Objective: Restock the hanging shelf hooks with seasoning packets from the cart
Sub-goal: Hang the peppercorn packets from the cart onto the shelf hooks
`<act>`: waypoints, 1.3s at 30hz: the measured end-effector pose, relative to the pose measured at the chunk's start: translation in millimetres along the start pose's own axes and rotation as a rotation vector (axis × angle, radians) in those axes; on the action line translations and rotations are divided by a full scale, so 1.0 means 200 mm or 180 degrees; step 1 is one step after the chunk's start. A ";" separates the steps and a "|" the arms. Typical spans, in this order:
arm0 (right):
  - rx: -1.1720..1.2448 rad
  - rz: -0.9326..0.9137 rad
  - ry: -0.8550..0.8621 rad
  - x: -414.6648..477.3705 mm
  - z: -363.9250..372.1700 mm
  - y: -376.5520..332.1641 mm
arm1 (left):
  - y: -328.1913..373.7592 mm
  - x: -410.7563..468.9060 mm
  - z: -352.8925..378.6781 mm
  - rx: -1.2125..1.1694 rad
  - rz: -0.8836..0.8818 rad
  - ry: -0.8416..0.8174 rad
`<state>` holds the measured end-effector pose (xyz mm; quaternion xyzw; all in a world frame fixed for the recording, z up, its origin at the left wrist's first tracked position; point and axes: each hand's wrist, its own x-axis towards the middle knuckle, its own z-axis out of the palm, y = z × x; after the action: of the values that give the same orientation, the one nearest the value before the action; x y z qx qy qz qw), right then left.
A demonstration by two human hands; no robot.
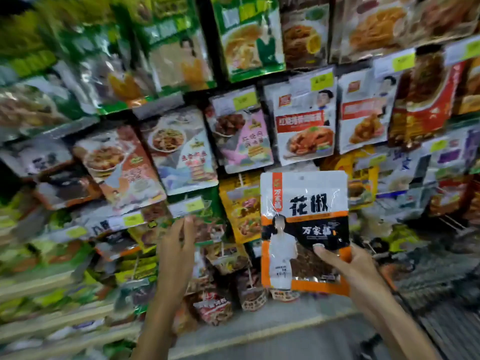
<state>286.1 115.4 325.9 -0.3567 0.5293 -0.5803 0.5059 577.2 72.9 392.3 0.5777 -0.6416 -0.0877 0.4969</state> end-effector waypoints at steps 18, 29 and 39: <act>-0.0318 -0.0153 -0.1284 -0.35 2.12 0.10 | -1.10 0.67 -1.79 0.1611 0.0291 0.1285; -0.0380 0.0034 -0.1493 -0.06 2.62 0.04 | -1.41 1.18 -1.91 0.2396 0.0735 0.1468; -0.0328 -0.0254 -0.1622 0.13 2.84 -0.06 | -1.57 1.33 -1.87 0.2463 0.1367 0.1983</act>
<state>817.0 -54.7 440.4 -0.5372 0.3992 -0.4635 0.5808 1101.9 -75.0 502.7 0.5730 -0.5530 0.4339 0.4214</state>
